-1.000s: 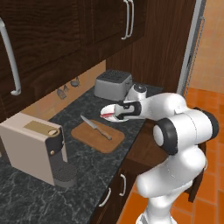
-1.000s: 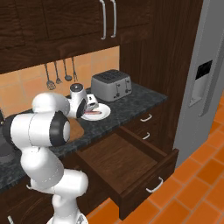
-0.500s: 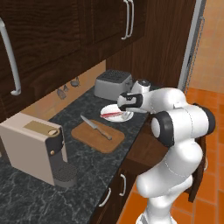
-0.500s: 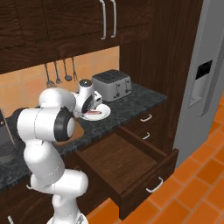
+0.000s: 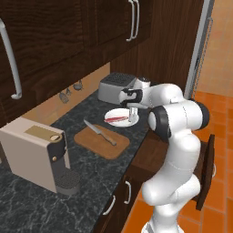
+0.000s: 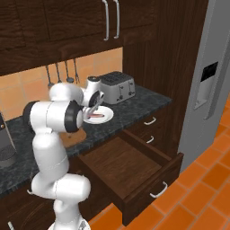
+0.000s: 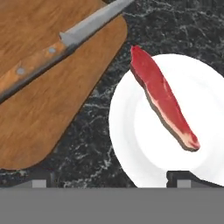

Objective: Pick up the knife from the drawer and place it on the cutting board. Then place the meat from the plate to the cutting board.

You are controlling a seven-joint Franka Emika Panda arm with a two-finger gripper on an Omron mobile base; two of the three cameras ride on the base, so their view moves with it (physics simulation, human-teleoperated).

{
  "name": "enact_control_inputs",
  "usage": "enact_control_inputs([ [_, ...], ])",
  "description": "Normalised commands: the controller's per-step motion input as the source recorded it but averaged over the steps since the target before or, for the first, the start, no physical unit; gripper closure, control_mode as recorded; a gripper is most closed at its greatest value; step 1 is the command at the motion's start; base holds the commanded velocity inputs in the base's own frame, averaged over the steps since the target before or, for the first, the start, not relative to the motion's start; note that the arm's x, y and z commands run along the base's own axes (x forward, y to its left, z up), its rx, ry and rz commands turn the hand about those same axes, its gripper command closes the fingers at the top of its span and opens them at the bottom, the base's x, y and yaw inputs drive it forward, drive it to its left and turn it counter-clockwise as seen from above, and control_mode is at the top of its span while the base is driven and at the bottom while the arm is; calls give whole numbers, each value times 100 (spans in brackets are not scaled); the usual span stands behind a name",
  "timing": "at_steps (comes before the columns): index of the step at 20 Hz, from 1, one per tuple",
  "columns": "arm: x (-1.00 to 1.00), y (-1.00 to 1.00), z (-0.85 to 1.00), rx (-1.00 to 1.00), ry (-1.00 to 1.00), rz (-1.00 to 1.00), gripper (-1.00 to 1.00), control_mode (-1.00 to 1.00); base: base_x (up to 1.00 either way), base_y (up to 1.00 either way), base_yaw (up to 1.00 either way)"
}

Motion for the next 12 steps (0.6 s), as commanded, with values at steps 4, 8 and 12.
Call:
enact_control_inputs([
  [4, 53, 0, -40, -3, 0, 47, -100, -100, 0, 0, 0],
  [8, 44, -6, -38, -10, 1, 45, -100, -100, 0, 0, 0],
  [12, 52, -1, -20, -8, 0, 39, -100, -100, 0, 0, 0],
])
